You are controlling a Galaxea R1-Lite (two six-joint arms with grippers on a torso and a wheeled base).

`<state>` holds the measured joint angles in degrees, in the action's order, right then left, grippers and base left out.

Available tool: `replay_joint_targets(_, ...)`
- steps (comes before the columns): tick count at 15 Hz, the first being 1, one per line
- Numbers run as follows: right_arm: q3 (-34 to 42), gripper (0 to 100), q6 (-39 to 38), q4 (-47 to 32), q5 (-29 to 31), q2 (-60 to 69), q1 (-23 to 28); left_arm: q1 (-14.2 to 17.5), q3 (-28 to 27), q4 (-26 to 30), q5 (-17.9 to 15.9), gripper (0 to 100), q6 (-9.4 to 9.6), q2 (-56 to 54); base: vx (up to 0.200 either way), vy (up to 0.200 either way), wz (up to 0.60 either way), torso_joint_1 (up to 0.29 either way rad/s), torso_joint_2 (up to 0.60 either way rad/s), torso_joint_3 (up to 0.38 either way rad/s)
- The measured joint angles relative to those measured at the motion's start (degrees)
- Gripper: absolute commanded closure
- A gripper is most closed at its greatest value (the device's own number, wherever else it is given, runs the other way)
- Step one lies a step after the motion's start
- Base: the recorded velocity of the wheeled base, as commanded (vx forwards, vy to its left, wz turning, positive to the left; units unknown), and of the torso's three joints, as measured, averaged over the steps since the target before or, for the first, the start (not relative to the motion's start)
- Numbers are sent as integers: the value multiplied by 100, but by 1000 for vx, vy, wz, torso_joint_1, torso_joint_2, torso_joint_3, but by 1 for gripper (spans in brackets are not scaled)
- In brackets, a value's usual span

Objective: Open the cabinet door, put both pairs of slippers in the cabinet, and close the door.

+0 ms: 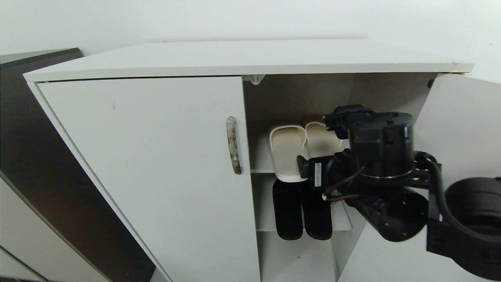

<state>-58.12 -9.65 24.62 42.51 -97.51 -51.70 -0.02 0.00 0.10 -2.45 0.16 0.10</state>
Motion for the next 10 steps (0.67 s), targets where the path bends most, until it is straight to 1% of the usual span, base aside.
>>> replay_joint_targets(1, 234, 100, 2, 50, -11, 187, -116, 0, 0, 0, -1, 100, 2, 0, 0, 0, 0, 0, 0, 0)
replay_joint_targets(2, 424, 100, 13, 63, -59, 372, -221, 0, 0, 0, -1, 100, 5, 0, 0, 0, 0, 0, 0, 0)
replay_joint_targets(4, 571, 100, 30, 72, -85, 581, -307, 2, 0, 0, -1, 100, 9, 0, 0, 0, 0, 0, 0, 0)
replay_joint_targets(10, 610, 100, 33, 77, -110, 639, -329, 2, 0, -2, 0, 100, 11, 0, 0, 0, 0, 0, 0, 0)
